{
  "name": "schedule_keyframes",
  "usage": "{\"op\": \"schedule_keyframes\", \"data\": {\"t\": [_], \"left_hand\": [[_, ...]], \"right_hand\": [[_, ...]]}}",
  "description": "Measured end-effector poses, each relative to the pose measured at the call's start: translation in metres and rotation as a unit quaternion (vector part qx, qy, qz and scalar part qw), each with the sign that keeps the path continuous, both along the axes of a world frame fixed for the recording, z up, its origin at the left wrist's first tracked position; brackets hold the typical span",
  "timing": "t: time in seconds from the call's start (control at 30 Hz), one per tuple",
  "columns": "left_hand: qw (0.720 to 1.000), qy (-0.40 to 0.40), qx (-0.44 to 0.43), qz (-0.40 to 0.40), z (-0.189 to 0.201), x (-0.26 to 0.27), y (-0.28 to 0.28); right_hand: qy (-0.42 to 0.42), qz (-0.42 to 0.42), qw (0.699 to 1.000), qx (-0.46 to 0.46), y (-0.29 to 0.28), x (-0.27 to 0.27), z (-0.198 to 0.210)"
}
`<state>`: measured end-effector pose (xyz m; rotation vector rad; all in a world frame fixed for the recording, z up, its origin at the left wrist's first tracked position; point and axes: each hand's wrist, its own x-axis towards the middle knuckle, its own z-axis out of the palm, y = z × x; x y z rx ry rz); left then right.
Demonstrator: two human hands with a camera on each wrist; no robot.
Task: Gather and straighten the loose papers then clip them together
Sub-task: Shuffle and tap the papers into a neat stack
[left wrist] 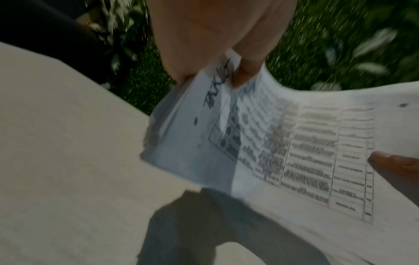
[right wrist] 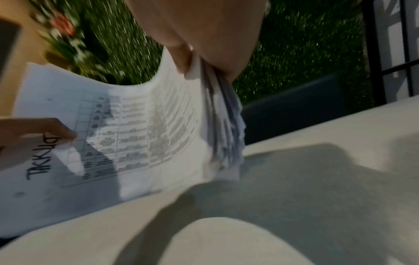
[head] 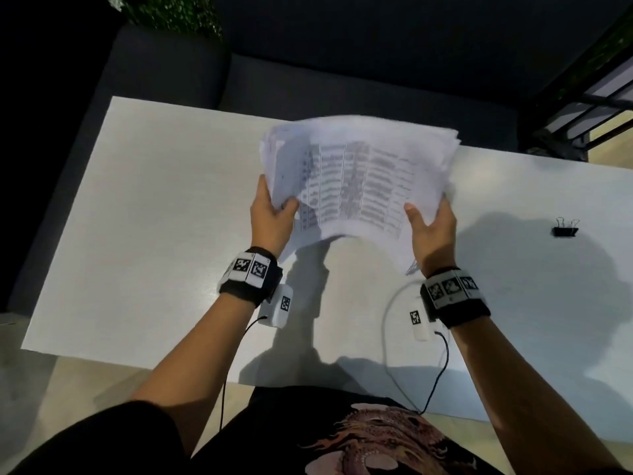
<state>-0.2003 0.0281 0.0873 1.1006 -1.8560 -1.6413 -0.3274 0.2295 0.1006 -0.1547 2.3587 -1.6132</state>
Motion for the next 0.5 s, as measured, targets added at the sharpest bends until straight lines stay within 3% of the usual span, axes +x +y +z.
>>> {"op": "schedule_keyframes", "data": {"t": [0.1, 0.17, 0.27, 0.33, 0.43, 0.5], "left_hand": [[0.989, 0.1, 0.01, 0.105, 0.017, 0.013, 0.01], [0.989, 0.091, 0.012, 0.112, 0.007, 0.025, 0.012], [0.996, 0.01, -0.001, 0.091, -0.024, 0.038, 0.012], [0.994, -0.004, 0.03, 0.103, -0.034, 0.038, 0.012], [0.991, 0.001, 0.064, 0.117, -0.033, 0.029, 0.009], [0.991, 0.015, 0.056, 0.118, -0.021, 0.022, 0.004]], "right_hand": [[0.093, -0.053, 0.994, -0.028, 0.01, 0.013, 0.016], [0.08, -0.063, 0.995, -0.01, 0.015, 0.022, 0.009], [0.045, -0.002, 0.999, 0.023, 0.02, 0.031, -0.013], [0.029, 0.017, 0.998, 0.045, 0.015, 0.034, -0.023], [-0.025, -0.038, 0.999, -0.002, 0.003, 0.033, -0.027], [-0.007, -0.036, 0.999, -0.034, -0.002, 0.03, -0.02]]}}
